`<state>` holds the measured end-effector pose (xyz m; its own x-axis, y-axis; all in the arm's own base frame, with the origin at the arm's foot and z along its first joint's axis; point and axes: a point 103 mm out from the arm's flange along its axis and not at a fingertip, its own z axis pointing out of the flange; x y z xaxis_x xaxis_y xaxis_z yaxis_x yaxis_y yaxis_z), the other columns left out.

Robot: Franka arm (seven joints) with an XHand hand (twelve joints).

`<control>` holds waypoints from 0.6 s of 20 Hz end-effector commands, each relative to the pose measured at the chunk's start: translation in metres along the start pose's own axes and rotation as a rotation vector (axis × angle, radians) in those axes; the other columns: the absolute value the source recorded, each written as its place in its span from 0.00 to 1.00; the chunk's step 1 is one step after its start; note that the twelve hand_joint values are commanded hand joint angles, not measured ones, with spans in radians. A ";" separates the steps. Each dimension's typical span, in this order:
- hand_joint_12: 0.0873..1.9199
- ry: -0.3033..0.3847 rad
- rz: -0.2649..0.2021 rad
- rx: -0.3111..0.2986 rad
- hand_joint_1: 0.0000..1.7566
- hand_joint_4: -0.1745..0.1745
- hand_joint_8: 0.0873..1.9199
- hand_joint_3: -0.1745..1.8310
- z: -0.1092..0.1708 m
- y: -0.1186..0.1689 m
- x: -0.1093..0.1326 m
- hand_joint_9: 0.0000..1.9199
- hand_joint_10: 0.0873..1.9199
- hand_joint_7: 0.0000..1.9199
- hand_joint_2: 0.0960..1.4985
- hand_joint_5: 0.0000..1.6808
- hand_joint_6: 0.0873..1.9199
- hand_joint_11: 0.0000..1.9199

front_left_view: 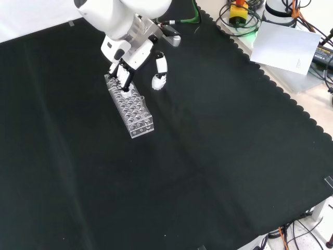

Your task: Pick up the test tube.

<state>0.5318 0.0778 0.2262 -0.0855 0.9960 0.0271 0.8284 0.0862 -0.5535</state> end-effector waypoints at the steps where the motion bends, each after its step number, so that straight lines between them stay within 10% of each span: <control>1: 0.77 -0.013 -0.014 0.017 0.54 0.00 0.47 0.41 0.006 0.008 0.004 0.26 0.45 0.30 0.38 0.23 0.32 0.06; 12: 0.76 -0.057 -0.032 0.008 0.56 0.00 0.46 0.42 0.009 0.025 0.019 0.30 0.44 0.36 0.38 0.29 0.41 0.10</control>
<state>0.5435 0.0954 0.2078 -0.1331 0.9910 0.0122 0.8179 0.1168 -0.5634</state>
